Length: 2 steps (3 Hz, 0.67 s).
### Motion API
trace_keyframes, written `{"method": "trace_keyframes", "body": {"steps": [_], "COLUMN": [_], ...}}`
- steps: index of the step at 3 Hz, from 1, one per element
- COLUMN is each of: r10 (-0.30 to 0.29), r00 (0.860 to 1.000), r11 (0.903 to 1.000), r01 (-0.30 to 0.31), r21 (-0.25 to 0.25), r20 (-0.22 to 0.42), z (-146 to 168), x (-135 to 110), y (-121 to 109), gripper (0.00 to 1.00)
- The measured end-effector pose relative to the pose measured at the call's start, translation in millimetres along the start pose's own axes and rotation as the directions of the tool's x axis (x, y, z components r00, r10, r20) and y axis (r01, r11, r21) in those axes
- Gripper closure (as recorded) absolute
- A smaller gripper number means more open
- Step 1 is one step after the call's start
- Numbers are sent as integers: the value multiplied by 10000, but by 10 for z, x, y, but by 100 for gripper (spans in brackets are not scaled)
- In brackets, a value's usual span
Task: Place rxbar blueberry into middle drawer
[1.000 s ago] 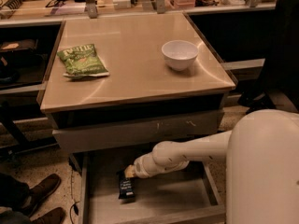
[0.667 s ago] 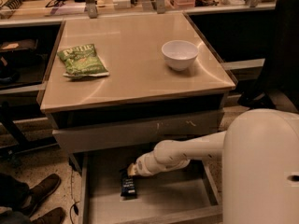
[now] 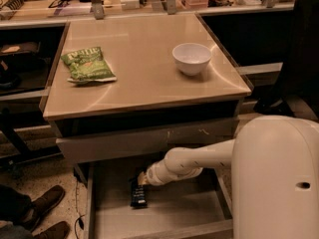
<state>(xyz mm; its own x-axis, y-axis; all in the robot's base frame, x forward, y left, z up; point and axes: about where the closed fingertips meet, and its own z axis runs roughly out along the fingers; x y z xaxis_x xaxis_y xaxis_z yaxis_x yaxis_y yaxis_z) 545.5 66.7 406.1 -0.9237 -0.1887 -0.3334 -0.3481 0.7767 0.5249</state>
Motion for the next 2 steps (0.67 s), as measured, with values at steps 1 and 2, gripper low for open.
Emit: {"method": "trace_keyframes", "body": {"steps": [1, 2], "r10": [0, 0], "r00": [10000, 10000], "r11": [10000, 10000], "r01": [0, 0], "r21": [0, -1], "r20": [0, -1], "z": [0, 0], "x": [0, 0], "y": [0, 0], "gripper": [58, 35]}}
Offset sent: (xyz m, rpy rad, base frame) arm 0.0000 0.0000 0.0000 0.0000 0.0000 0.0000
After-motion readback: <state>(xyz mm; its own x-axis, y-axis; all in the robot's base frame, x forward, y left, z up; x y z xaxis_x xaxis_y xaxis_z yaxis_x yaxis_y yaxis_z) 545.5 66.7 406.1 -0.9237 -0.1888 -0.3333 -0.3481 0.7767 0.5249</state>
